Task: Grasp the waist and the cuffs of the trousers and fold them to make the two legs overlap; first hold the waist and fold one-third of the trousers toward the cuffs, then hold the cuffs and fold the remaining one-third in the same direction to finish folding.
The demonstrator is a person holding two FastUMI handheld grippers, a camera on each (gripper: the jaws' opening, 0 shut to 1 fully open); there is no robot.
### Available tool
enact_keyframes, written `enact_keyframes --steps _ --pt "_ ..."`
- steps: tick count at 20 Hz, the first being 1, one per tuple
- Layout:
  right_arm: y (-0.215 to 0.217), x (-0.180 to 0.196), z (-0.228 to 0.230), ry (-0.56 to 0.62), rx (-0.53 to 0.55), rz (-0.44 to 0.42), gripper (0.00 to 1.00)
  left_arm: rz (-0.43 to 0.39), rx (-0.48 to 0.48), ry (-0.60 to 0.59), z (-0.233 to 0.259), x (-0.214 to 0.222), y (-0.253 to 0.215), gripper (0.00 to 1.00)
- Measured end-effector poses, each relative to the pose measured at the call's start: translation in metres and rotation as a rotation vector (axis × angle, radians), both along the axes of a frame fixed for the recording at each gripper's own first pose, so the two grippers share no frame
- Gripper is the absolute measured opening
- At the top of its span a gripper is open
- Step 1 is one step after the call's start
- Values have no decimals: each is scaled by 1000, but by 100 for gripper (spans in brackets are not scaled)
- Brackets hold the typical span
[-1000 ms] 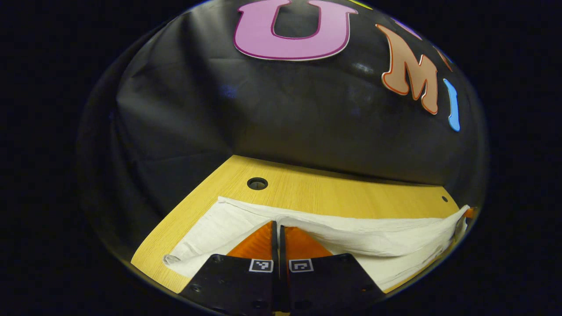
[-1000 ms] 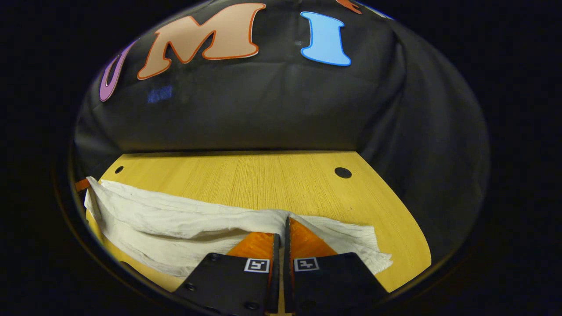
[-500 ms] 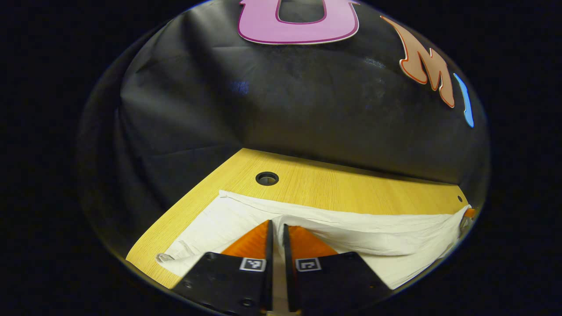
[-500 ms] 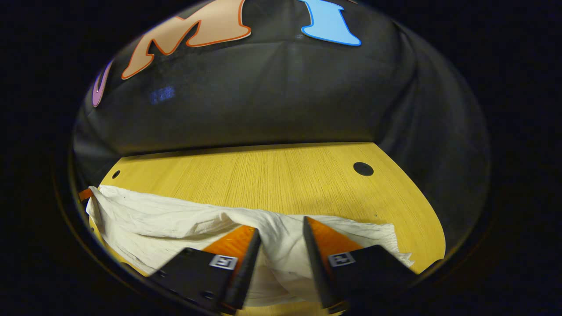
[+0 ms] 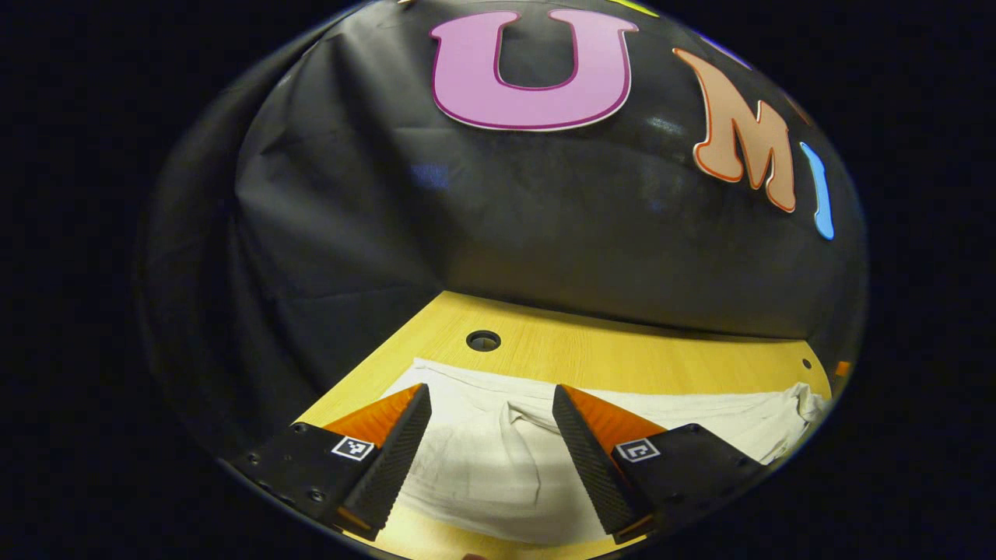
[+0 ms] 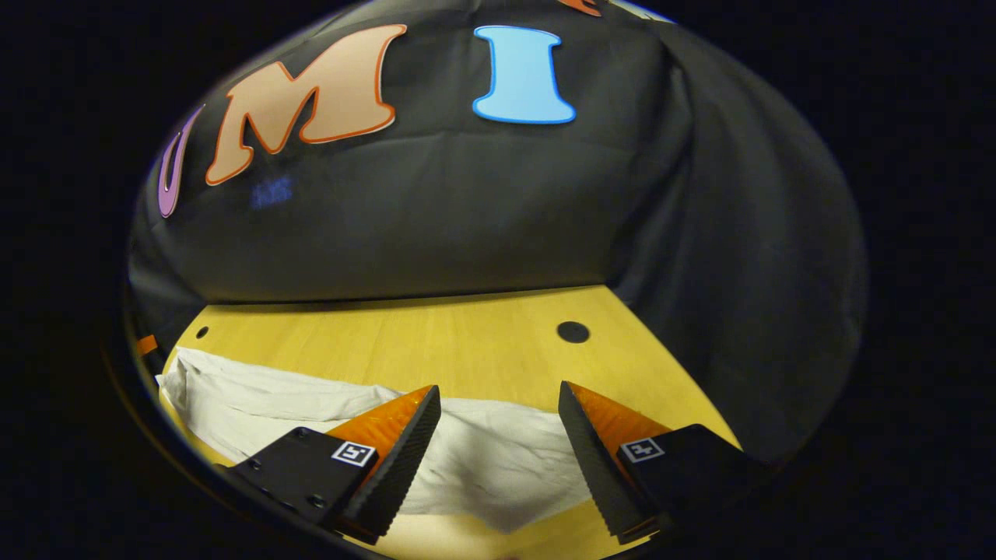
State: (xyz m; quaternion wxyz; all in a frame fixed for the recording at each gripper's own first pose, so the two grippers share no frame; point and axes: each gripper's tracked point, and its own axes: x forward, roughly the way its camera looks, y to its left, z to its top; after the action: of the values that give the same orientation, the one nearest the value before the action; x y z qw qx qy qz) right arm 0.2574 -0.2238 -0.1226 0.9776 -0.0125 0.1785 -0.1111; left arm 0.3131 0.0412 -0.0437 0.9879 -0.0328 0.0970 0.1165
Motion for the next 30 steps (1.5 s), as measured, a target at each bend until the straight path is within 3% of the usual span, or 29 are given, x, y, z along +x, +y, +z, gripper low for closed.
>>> enact_keyframes --steps 8,13,17,19,21,23,24,25,27,28,29,30 --pt "-85 -70 -42 107 -2 -149 98 -25 -24 18 -4 -44 -29 96" --pt "-100 -88 -79 185 15 -160 98 -31 -38 24 -4 -48 -37 96" --pt "-96 -81 -98 210 74 -141 98 -41 -12 37 -8 -48 -36 96" --pt "-89 -76 -100 205 137 -119 99 -46 -10 43 -7 -48 -37 96" --pt "-84 -73 -99 196 210 -110 92 -48 -8 46 -7 -48 -38 96" --pt "-78 -68 -99 182 316 -102 96 -52 -3 49 -7 -49 -37 96" --pt "-74 -66 -98 180 381 -96 92 -54 0 52 -8 -49 -37 96" --pt "-71 -61 -100 173 436 -92 96 -53 3 55 -7 -50 -37 96" --pt "-60 -50 -106 176 516 -76 96 -49 8 45 -5 -49 -37 96" --pt "-55 -47 -110 180 550 -68 87 -46 10 41 -5 -50 -36 95" --pt "-51 -45 -112 187 579 -66 87 -42 13 43 -5 -50 -36 96" --pt "-51 -43 -116 189 588 -81 80 -37 17 46 -6 -51 -35 96"
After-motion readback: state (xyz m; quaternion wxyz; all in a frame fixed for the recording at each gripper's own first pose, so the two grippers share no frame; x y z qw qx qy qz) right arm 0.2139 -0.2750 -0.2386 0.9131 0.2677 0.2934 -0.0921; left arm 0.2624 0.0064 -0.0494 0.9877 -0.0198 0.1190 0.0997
